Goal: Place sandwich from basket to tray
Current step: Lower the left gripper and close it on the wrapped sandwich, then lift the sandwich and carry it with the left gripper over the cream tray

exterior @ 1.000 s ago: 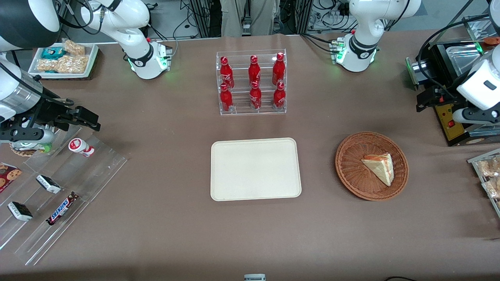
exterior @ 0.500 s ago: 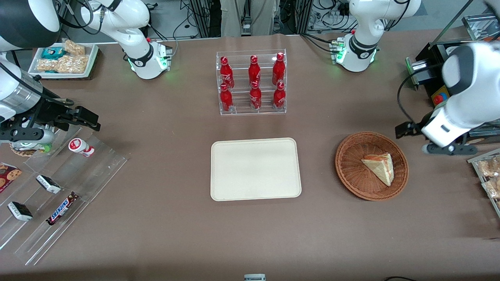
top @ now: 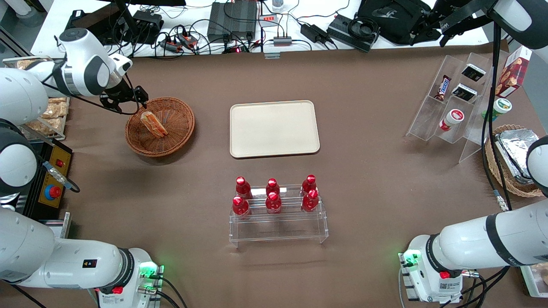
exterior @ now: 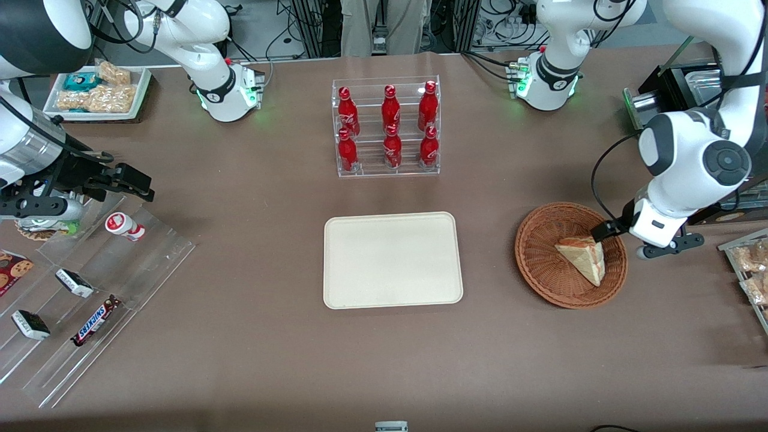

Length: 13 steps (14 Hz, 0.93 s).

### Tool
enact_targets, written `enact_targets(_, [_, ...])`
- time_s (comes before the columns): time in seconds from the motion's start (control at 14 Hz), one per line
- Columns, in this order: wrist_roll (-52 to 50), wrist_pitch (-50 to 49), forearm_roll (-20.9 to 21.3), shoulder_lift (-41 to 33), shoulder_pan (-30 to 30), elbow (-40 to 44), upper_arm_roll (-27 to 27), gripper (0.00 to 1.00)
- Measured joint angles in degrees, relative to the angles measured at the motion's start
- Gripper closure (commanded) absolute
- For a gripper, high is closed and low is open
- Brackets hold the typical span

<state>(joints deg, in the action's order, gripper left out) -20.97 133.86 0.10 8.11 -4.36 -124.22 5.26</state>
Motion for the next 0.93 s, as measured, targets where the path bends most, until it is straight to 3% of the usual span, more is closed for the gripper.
enact_targets(0.29, [-22.98,6.83,0.02,3.62,-0.59,-1.24,-0.40,0.00])
enact_targets(0.43, [-28.11,8.69,0.01,6.30,-0.89,-1.33,-0.60,0.04])
enact_targets(0.5, [-29.19,9.14,-0.02,7.60,-0.91,-1.34,-0.64,0.22])
enact_targets(0.64, [-29.96,9.86,-0.24,9.29,-0.90,-1.33,-0.63,0.74])
enact_targets(0.71, [-30.21,10.02,-0.27,9.61,-0.92,-1.32,-0.64,0.90])
enact_targets(0.93, [-30.27,9.41,-0.27,9.53,-2.17,-0.09,-0.75,0.95])
